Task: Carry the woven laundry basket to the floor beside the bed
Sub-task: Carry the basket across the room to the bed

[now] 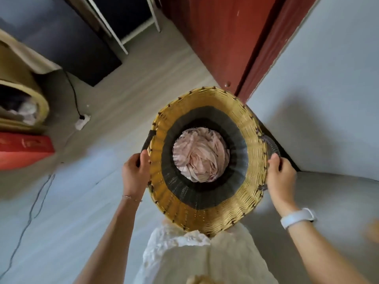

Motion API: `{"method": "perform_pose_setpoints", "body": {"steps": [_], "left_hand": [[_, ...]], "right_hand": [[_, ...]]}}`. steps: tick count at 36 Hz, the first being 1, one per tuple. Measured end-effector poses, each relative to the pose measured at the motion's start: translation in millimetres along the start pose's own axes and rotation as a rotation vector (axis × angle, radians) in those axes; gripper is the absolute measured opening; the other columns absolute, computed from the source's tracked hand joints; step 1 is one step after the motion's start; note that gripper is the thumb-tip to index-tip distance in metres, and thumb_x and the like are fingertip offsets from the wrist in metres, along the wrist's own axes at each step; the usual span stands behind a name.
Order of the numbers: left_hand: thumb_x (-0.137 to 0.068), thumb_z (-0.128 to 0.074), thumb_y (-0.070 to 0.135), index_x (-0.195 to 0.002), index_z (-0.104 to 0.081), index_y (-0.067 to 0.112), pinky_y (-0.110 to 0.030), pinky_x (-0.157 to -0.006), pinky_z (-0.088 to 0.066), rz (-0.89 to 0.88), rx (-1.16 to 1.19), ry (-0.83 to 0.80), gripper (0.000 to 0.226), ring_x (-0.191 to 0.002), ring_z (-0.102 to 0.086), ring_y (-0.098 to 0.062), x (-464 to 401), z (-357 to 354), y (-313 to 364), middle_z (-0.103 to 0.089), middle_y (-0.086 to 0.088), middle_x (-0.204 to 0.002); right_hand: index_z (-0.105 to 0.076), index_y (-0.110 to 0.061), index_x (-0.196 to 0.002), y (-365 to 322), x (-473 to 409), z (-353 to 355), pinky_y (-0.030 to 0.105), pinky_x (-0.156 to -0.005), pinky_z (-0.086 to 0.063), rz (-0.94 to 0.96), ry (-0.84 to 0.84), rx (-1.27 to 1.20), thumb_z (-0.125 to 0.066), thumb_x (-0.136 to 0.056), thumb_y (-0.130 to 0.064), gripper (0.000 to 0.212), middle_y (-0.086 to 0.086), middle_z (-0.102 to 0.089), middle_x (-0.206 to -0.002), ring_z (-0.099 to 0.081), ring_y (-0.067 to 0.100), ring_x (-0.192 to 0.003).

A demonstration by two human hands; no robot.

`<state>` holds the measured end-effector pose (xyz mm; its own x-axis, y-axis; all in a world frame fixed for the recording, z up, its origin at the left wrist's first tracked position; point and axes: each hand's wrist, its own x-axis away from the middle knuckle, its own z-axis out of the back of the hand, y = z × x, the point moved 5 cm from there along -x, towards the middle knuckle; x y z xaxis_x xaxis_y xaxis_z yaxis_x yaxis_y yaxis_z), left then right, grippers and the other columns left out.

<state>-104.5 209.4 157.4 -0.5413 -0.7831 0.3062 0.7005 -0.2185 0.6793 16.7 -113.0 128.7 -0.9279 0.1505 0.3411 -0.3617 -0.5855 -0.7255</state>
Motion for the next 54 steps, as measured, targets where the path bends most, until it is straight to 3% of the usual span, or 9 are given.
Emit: {"method": "perform_pose_setpoints", "body": {"steps": [6,12,16,20,35,42,46,50,54], "left_hand": [[-0.093,-0.042,0.026,-0.074,-0.057,0.004,-0.037,-0.059,-0.034,0.106,0.091,0.147,0.033,-0.062,-0.043,-0.027,18,67,-60,-0.050,-0.017,-0.066],[-0.094,-0.042,0.028,-0.074,-0.057,0.005,-0.035,-0.060,-0.036,0.251,0.215,0.272,0.033,-0.062,-0.042,-0.025,44,153,-144,-0.052,-0.015,-0.069],[-0.094,-0.042,0.027,-0.074,-0.057,0.005,-0.029,-0.055,-0.033,0.335,0.291,0.351,0.034,-0.056,-0.039,-0.022,69,213,-206,-0.048,-0.011,-0.065],[-0.093,-0.043,0.031,-0.073,-0.058,0.005,-0.037,-0.060,-0.033,0.439,0.357,0.452,0.036,-0.062,-0.040,-0.025,99,267,-274,-0.045,-0.015,-0.064],[-0.094,-0.042,0.030,-0.077,-0.062,-0.001,-0.030,-0.050,-0.026,0.847,0.469,1.021,0.040,-0.054,-0.032,-0.018,223,421,-441,-0.036,-0.003,-0.053],[-0.091,-0.044,0.036,-0.077,-0.060,-0.013,-0.035,-0.058,-0.032,1.010,0.541,1.236,0.053,-0.061,-0.037,-0.025,252,460,-514,-0.041,-0.015,-0.059],[-0.079,-0.044,0.050,-0.069,-0.058,-0.002,-0.038,-0.061,-0.034,1.114,0.661,1.374,0.055,-0.062,-0.038,-0.025,264,480,-554,-0.038,-0.010,-0.057],[-0.085,-0.047,0.042,-0.072,-0.055,0.005,-0.035,-0.060,-0.037,1.204,0.737,1.484,0.040,-0.064,-0.041,-0.024,276,498,-573,-0.043,-0.012,-0.064],[-0.086,-0.048,0.041,-0.068,-0.055,0.005,-0.037,-0.063,-0.036,1.289,0.802,1.576,0.041,-0.064,-0.041,-0.024,301,506,-588,-0.043,-0.011,-0.061]], "right_hand": [[-0.046,-0.004,-0.070,-42,47,-55,0.031,-0.054,-0.030,0.109,-0.137,0.047,-0.037,-0.095,-0.029,0.036,0.003,-0.045,-0.062,-0.042,0.018,-0.059],[-0.048,-0.004,-0.075,-82,123,-113,0.010,-0.046,-0.033,0.236,-0.268,0.084,-0.037,-0.096,-0.025,0.031,0.000,-0.043,-0.061,-0.040,0.012,-0.055],[-0.049,-0.007,-0.073,-102,178,-160,0.030,-0.052,-0.032,0.337,-0.333,0.155,-0.037,-0.095,-0.027,0.032,0.001,-0.044,-0.061,-0.042,0.019,-0.057],[-0.037,-0.016,-0.057,-130,239,-213,0.033,-0.052,-0.028,0.443,-0.393,0.204,-0.040,-0.094,-0.025,0.038,0.001,-0.040,-0.056,-0.038,0.019,-0.054],[-0.049,-0.002,-0.062,-215,477,-426,0.032,-0.057,-0.028,0.711,-0.877,0.272,-0.043,-0.091,-0.027,0.039,0.008,-0.039,-0.058,-0.036,0.022,-0.058],[-0.039,-0.015,-0.057,-245,593,-525,0.033,-0.058,-0.026,0.802,-1.102,0.350,-0.041,-0.092,-0.027,0.037,0.006,-0.035,-0.059,-0.033,0.020,-0.058],[-0.048,-0.007,-0.064,-256,665,-583,0.032,-0.060,-0.027,0.872,-1.225,0.396,-0.042,-0.092,-0.028,0.035,0.009,-0.036,-0.061,-0.034,0.021,-0.061],[-0.050,0.012,-0.070,-261,739,-620,0.026,-0.048,-0.023,1.004,-1.334,0.431,-0.042,-0.093,-0.025,0.044,0.013,-0.040,-0.065,-0.031,0.017,-0.057],[-0.049,-0.003,-0.068,-259,811,-645,0.030,-0.052,-0.027,1.094,-1.443,0.477,-0.040,-0.094,-0.025,0.035,0.012,-0.043,-0.065,-0.032,0.016,-0.056]]}}
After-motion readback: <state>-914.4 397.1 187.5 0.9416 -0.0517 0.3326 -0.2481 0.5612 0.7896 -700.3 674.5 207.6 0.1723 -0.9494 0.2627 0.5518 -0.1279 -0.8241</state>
